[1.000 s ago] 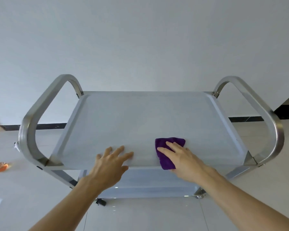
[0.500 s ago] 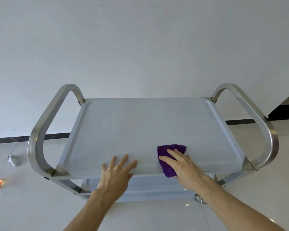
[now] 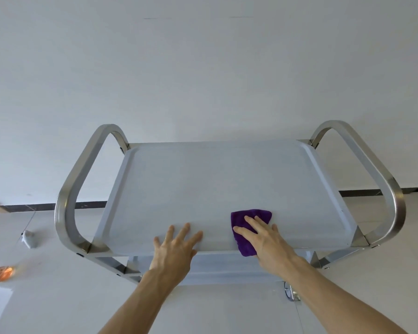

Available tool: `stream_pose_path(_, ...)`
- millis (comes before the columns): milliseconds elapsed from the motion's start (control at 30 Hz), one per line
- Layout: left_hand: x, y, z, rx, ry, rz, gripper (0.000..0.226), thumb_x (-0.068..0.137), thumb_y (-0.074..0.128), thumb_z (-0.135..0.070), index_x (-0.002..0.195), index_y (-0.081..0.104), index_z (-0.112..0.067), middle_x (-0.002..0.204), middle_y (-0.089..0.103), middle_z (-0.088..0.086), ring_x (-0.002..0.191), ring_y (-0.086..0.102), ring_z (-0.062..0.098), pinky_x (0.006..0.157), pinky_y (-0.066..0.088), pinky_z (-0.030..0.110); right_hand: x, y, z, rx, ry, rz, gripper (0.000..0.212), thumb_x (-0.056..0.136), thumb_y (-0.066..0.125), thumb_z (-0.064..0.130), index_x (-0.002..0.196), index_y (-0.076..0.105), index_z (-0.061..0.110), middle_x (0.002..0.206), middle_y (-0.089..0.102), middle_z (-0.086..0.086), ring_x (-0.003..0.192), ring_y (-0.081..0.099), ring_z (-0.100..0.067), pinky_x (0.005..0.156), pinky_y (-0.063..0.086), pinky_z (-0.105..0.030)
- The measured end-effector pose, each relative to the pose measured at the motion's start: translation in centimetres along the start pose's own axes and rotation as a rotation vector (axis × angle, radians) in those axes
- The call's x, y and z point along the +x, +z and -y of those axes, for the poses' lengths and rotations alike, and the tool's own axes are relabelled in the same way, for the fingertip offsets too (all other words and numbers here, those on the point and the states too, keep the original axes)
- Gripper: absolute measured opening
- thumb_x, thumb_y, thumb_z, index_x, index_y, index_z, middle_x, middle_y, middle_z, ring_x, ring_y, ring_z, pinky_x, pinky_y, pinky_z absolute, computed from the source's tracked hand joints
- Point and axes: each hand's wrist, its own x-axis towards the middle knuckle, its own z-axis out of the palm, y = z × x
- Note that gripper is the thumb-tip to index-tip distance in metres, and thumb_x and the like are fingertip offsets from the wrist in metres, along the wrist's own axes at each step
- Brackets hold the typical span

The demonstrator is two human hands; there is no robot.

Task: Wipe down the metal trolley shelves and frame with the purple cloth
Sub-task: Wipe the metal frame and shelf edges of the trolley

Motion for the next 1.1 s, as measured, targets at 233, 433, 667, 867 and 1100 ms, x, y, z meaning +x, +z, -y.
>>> stream_pose_path(233,3.3,-2.1,0.1,-0.04,-0.021,0.035,0.05,0.105,0.037,-0.035,0.151,0.019,-0.045,0.164,0.008,-0.008,0.15,0.009,0.028,0.112,0.03,0.056,3.6,-2.4,-2.0,0.008,-0.023,0.033,0.084,0.091,0.056,0.002,0.155,0.012,0.035,0.165,-0.003,-0.001,0.152,0.0,-0.025,0.119,0.018,-0.051)
stream_pose_path(433,5.0,-3.1,0.4,-0.019,-0.023,0.06,0.049,0.107,0.035,-0.031,0.151,0.018,-0.043,0.165,0.006,-0.008,0.15,0.008,0.03,0.112,0.028,0.054,5.5,-3.0,-2.8,0.027,-0.033,0.04,0.084,0.09,0.054,0.002,0.155,0.012,0.035,0.165,-0.003,0.0,0.153,-0.001,-0.025,0.119,0.016,-0.052)
stream_pose_path(667,6.9,-3.9,1.5,-0.053,-0.025,0.087,0.05,0.106,0.036,-0.031,0.151,0.019,-0.045,0.165,0.004,-0.01,0.151,0.005,0.03,0.114,0.025,0.056,7.2,-3.4,-2.8,0.036,-0.021,0.04,0.087,0.09,0.056,0.002,0.155,0.01,0.037,0.165,-0.005,0.001,0.153,-0.003,-0.025,0.12,0.014,-0.053)
stream_pose_path(867,8.3,-4.7,2.6,-0.059,-0.014,0.108,0.051,0.107,0.035,-0.031,0.153,0.017,-0.043,0.166,0.001,-0.009,0.152,0.002,0.031,0.117,0.021,0.059,8.9,-4.0,-2.5,0.036,-0.017,0.042,0.087,0.09,0.055,0.001,0.155,0.01,0.037,0.165,-0.006,0.001,0.153,-0.003,-0.025,0.121,0.014,-0.053)
stream_pose_path(1100,9.3,-7.3,5.4,-0.292,0.033,0.13,0.052,0.103,0.044,-0.033,0.152,0.027,-0.038,0.164,0.014,-0.01,0.152,0.009,0.023,0.121,0.015,0.051,11.3,-6.5,-2.6,0.136,-0.029,0.155,0.074,0.095,0.061,0.022,0.154,0.018,0.037,0.165,-0.003,0.004,0.153,0.001,-0.02,0.12,0.021,-0.042)
